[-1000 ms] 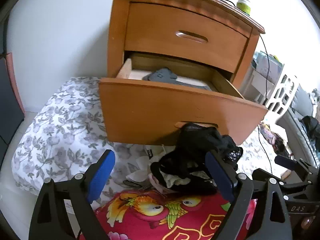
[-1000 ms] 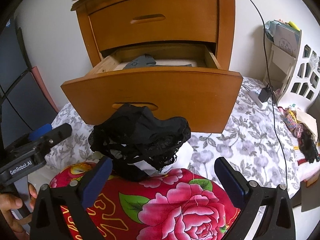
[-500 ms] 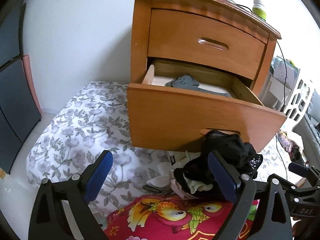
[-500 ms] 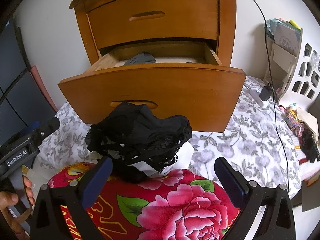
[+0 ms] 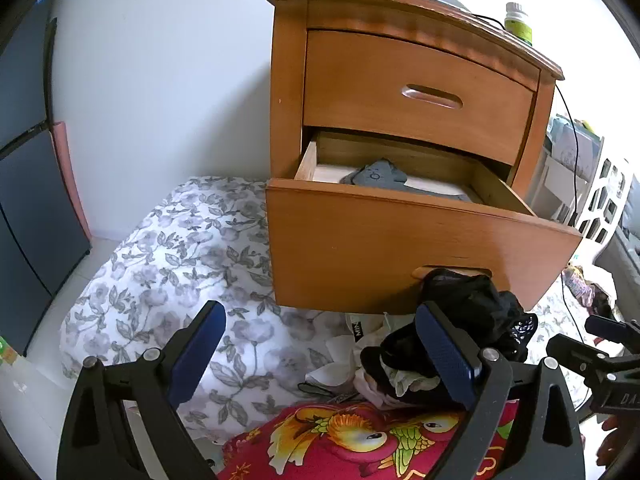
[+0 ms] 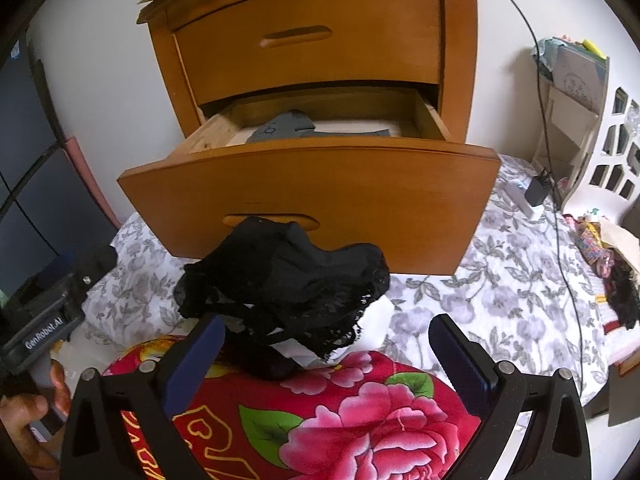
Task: Take underwear out of drawer
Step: 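Open the left gripper and withdraw it from the black lace cloth, then reach the right gripper into the drawer toward the grey-green socks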
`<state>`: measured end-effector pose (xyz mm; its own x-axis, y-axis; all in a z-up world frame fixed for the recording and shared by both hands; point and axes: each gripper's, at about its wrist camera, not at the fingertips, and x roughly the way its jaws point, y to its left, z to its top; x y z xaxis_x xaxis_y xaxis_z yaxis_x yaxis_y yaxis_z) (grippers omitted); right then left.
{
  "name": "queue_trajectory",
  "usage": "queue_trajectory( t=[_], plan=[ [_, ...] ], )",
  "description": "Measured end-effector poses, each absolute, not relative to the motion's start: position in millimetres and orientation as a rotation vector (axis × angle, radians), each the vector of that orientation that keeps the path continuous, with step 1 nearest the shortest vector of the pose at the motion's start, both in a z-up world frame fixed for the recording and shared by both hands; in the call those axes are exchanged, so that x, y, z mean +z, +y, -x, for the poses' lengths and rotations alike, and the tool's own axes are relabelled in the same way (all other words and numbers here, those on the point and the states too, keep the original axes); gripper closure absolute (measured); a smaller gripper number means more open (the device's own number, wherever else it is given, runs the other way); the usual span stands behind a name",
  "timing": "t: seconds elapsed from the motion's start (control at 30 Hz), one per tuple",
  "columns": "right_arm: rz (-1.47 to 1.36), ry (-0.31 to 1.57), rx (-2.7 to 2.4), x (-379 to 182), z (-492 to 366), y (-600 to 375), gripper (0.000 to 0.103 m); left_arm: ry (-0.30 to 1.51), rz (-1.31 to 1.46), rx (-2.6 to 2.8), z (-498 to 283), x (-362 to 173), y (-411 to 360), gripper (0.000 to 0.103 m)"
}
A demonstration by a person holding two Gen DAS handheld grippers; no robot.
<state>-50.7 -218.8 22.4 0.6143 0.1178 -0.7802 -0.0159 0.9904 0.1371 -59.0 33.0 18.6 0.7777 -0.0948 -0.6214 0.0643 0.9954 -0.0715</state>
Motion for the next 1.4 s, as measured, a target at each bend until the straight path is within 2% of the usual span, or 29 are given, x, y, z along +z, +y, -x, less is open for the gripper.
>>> queue_trajectory(
  t=[0.5,0.9,1.17,1.4],
  plan=[
    [-0.063,0.863,0.147,65.8,18.6,-222.3,0.000,0.695,0.048,-0.100,53.1,7.0,37.7,0.007],
    [0.056,0.848,0.224,114.6,-53.3,-208.9,0.000,0.712,0.035,-0.096,47.4,-3.1,36.9,0.007],
    [0.104,0.982,0.215,116.1,-119.6,-197.7,0.000,0.743,0.063,-0.089,41.3,-12.4,42.9,0.007],
    [0.151,1.126,0.181,82.3,-178.6,-183.5,0.001,0.764,0.073,-0.093,37.8,-17.6,45.3,0.007]
  ],
)
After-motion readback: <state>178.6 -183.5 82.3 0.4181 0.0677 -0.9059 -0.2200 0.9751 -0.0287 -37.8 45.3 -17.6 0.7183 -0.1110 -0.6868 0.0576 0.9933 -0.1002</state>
